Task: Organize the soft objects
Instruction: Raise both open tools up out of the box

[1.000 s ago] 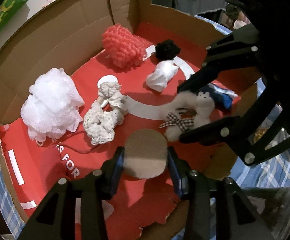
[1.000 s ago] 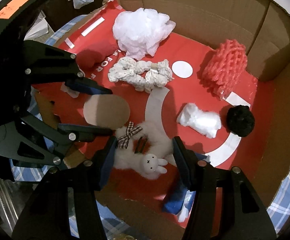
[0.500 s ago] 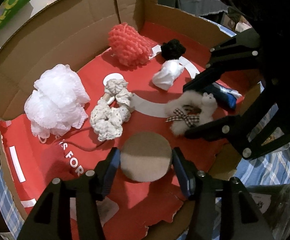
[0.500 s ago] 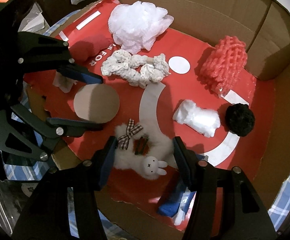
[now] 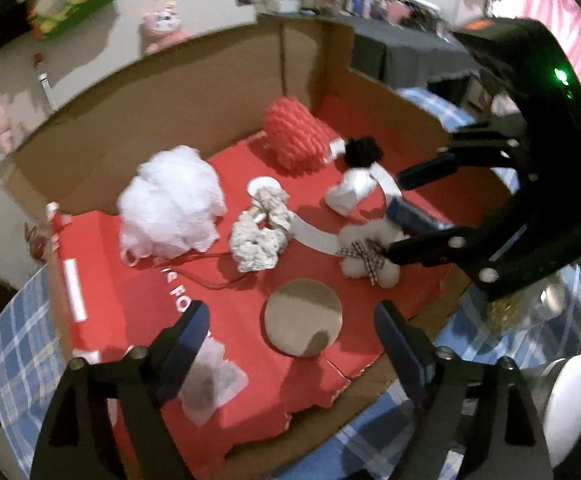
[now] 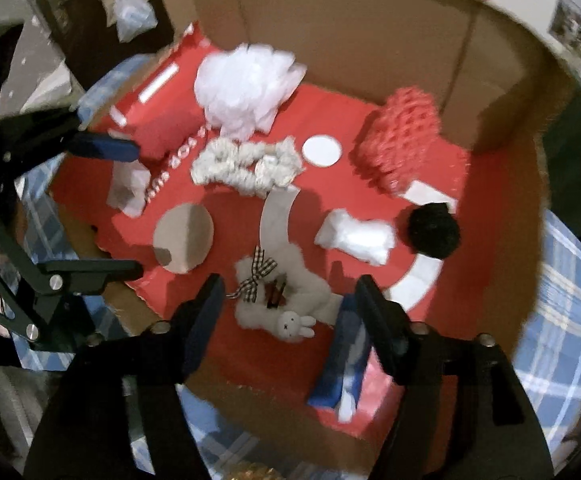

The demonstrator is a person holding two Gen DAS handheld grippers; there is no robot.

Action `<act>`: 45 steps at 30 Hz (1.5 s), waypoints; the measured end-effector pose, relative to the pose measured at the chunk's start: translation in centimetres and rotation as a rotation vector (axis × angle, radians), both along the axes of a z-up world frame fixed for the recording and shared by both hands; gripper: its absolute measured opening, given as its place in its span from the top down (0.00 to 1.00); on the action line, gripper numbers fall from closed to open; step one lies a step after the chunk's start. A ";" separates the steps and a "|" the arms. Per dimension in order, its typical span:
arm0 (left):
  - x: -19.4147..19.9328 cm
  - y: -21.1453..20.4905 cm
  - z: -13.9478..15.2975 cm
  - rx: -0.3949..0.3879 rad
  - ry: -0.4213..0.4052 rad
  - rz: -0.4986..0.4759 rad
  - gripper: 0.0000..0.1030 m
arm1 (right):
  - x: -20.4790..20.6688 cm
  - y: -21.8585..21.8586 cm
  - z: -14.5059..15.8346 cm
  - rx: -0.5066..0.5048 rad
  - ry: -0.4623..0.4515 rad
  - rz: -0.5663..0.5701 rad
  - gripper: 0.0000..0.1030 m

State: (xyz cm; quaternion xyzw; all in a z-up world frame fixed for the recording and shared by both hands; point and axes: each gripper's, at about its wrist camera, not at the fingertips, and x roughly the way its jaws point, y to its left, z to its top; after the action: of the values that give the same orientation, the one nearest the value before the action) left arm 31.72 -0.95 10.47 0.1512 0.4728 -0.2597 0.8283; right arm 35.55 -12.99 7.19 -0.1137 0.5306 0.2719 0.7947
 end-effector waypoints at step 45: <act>-3.1 3.1 -2.9 -0.058 0.058 0.493 0.00 | -6.1 -3.5 0.5 0.024 -0.052 -0.443 0.15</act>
State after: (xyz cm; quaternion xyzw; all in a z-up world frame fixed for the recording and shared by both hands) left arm 28.63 2.12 7.59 0.0001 0.5111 -0.0675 0.8568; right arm 29.43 -16.50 7.71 0.0083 0.5188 0.0939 0.8497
